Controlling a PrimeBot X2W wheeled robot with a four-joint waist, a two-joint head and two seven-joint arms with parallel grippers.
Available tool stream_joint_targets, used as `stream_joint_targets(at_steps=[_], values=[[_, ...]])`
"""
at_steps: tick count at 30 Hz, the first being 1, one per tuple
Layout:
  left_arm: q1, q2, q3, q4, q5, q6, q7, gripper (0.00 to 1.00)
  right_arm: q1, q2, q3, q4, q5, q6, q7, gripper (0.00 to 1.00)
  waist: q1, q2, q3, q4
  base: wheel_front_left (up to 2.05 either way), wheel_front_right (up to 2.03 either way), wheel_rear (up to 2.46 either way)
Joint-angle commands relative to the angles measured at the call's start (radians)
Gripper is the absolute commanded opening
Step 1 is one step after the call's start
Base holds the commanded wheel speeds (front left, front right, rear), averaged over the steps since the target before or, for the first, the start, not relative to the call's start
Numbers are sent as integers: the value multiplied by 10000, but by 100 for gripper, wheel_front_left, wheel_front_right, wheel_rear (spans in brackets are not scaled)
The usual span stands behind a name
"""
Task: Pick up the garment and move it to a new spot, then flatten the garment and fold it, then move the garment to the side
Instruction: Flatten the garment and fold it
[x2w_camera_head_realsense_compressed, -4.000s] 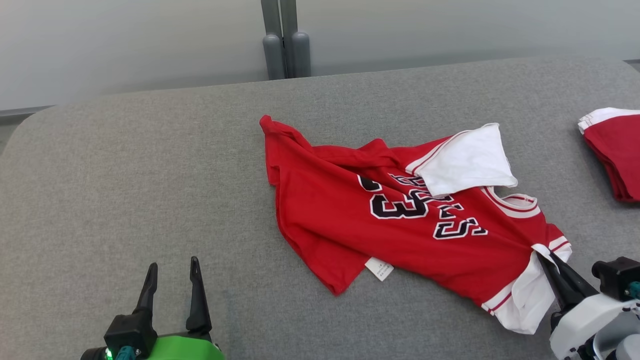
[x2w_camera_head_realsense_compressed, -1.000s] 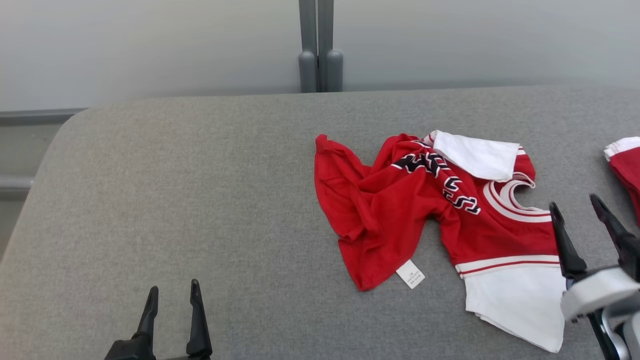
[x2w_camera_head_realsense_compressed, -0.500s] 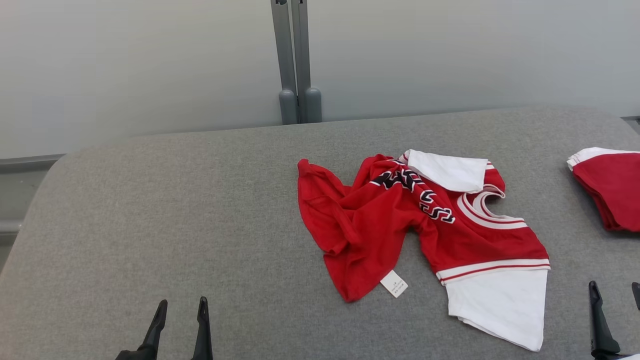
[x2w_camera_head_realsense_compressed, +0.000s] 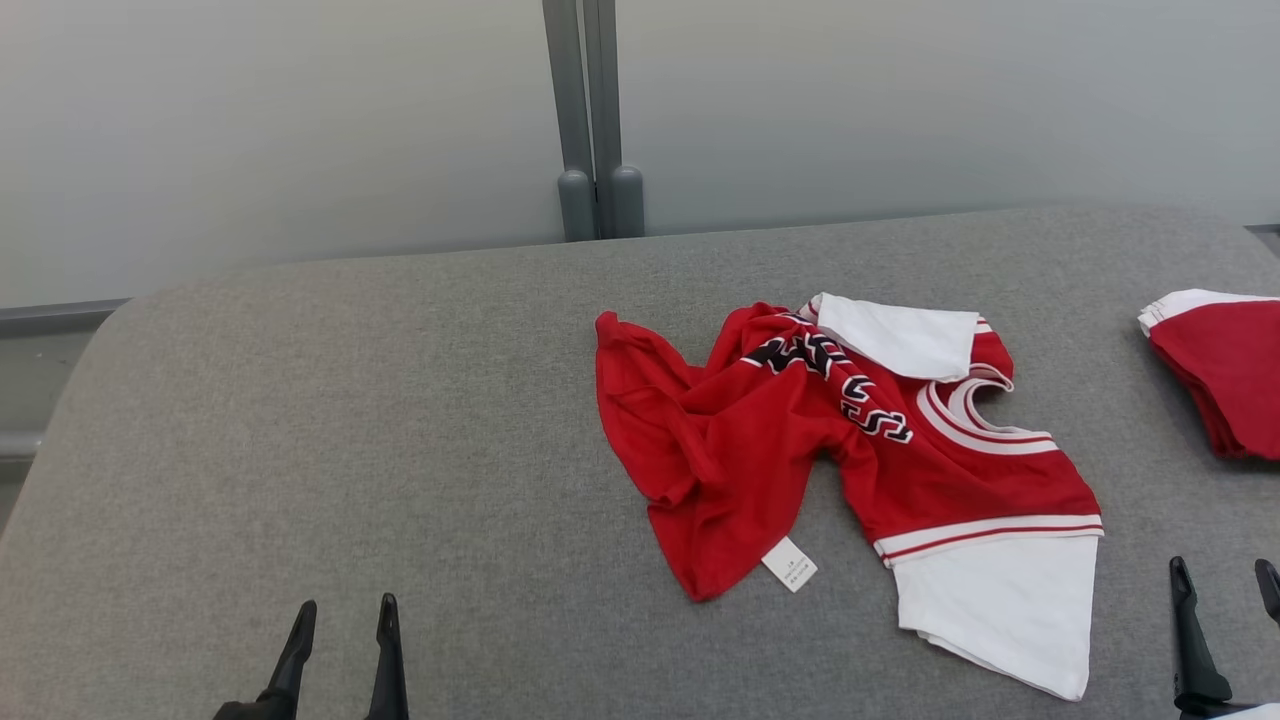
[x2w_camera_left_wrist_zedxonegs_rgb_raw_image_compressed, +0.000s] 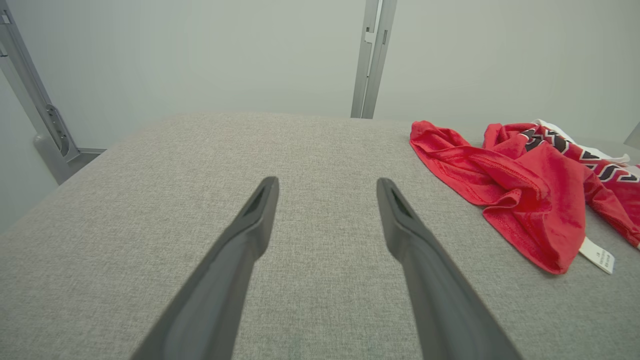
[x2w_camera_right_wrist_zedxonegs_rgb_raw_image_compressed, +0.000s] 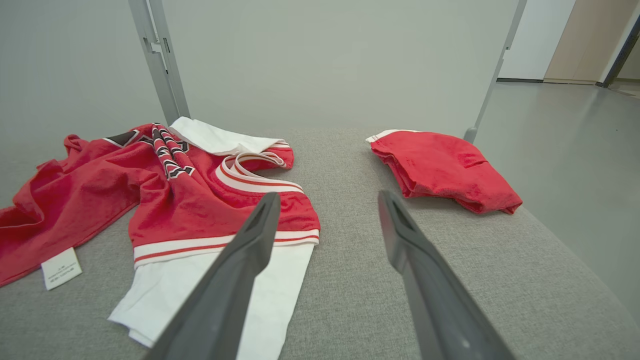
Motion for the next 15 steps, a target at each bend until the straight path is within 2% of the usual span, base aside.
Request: stream_joint_targets(at_steps=[1, 11, 15], values=[[-68, 27, 16, -6, -60, 1, -28, 100, -109, -32, 4, -46, -33, -8, -41, 100, 0, 0, 8, 7, 0, 0, 0], [-111, 27, -20, 75, 21, -45, -28, 100, -159, -82, 251, -22, -6, -7, -41, 100, 0, 0, 47, -10, 0, 0, 0], [-410, 20, -541, 154, -307, -56, -28, 100, -205, -138, 593, 224, 92, -7, -41, 100, 0, 0, 200, -63, 0, 0, 0]])
